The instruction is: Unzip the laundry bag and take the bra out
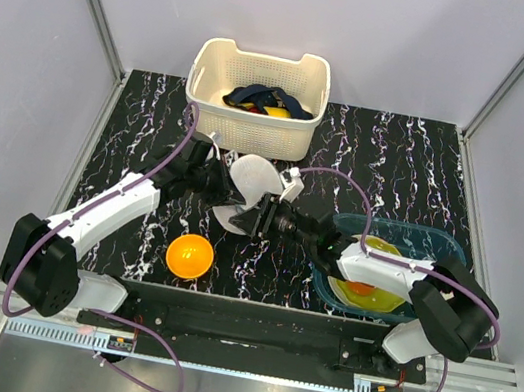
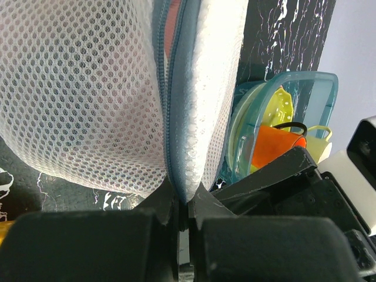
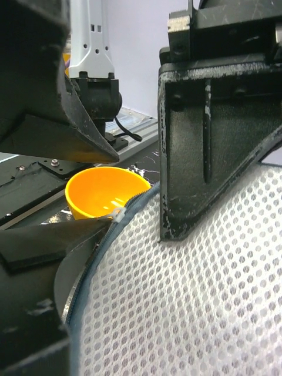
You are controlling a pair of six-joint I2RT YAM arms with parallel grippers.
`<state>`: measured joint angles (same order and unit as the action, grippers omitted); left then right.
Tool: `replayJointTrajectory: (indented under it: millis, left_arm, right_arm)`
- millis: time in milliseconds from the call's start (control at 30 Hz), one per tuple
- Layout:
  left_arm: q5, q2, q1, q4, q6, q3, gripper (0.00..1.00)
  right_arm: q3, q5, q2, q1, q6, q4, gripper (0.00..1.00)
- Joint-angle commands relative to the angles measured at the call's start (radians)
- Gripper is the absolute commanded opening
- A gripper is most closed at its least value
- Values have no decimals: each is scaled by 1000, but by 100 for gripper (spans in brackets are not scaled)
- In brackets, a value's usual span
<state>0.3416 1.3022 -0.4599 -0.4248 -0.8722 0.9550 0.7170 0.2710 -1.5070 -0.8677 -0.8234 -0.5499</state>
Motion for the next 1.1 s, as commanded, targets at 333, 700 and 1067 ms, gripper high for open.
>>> replayJointTrajectory:
  millis: [333, 700, 1067]
  left_arm:
    - [16, -46, -5, 29, 1, 18, 0]
    - [7, -38, -2, -11, 42, 65, 0]
    - [-24, 87, -2, -48, 134, 183, 7]
  right_arm:
    - [-39, -95, 21, 4, -14, -48, 0]
    - [-197, -113, 169, 3, 33, 44, 0]
    - [-192, -72, 373, 1, 18, 243, 0]
